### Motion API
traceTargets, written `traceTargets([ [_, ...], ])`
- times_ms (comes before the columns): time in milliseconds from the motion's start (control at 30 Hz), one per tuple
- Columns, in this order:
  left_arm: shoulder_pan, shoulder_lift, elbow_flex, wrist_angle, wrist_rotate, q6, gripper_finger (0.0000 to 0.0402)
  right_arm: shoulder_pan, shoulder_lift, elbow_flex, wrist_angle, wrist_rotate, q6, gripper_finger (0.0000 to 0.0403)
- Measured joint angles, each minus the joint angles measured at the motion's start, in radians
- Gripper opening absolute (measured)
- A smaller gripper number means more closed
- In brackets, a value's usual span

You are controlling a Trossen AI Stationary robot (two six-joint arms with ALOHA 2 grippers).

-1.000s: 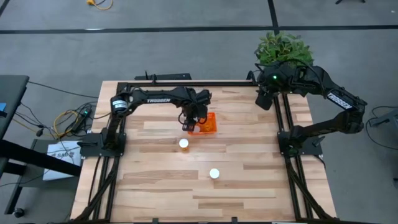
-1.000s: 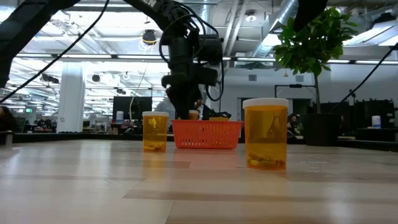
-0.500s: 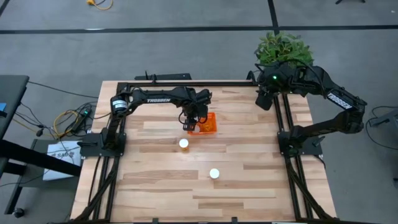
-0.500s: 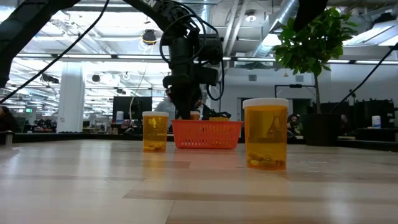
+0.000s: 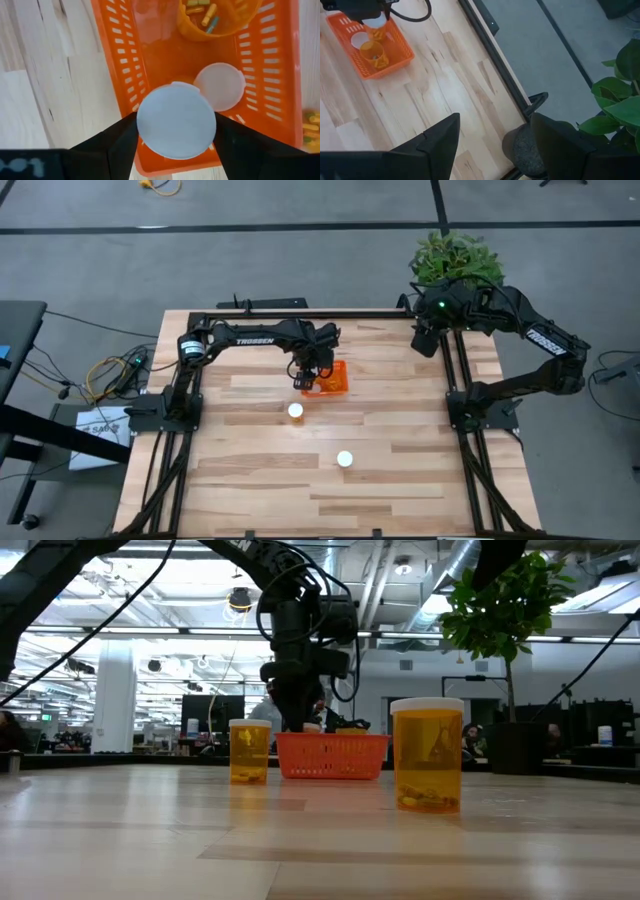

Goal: Pick and place pill bottles into a basket
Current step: Put the orange pill bottle into the orange bin

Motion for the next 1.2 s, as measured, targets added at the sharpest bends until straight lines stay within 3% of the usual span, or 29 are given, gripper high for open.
traceTargets([
  [1200,-0.02,0.0,0.0,-0.044,-0.05,0.004,0.0232,0.0,0.0,0.0,-0.023,-0.026,0.001,0.024],
])
